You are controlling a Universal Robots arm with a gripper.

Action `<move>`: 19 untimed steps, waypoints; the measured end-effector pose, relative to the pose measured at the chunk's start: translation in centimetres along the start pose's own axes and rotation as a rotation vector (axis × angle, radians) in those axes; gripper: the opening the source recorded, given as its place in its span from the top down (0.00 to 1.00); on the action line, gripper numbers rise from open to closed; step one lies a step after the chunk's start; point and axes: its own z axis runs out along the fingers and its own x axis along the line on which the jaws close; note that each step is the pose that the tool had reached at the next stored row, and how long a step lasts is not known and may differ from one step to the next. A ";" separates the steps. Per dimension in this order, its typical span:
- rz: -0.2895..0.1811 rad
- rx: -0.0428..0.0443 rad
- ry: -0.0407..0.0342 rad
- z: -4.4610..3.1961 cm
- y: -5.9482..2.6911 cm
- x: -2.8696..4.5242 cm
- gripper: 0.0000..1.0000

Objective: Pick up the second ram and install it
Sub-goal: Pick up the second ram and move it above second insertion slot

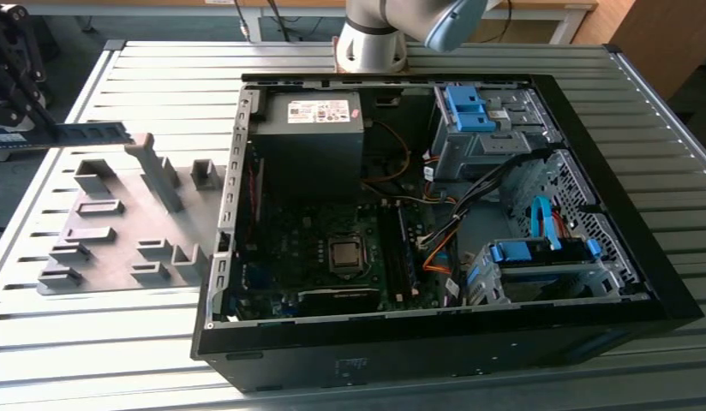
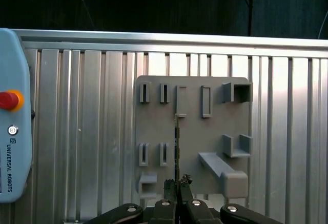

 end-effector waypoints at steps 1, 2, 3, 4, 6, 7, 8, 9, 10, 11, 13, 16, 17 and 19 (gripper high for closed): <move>0.000 0.0000 0.0000 0.00 -0.05 0.00 0.86; 0.000 -0.0001 0.0000 0.00 -0.11 0.00 0.86; 0.000 0.0000 0.0000 0.00 -0.16 0.00 0.86; 0.000 0.0001 -0.0001 0.01 -0.21 0.00 0.86; 0.000 0.0000 -0.0001 0.00 -0.32 0.00 0.86; 0.000 0.0000 0.0000 0.00 -0.37 0.00 0.86; 0.000 0.0000 -0.0001 0.00 -0.43 0.00 0.86; 0.000 0.0000 0.0000 0.00 -0.48 0.00 0.86; 0.000 0.0000 0.0000 0.00 -0.53 0.00 0.86; 0.000 0.0000 0.0000 0.00 -0.58 0.00 0.86; 0.000 0.0000 0.0000 0.00 -0.69 0.00 0.86; 0.000 -0.0001 0.0000 0.00 -0.85 0.01 0.86; 0.000 0.0000 0.0000 0.00 -0.91 0.01 0.86; 0.000 0.0000 -0.0001 0.00 -1.03 0.01 0.86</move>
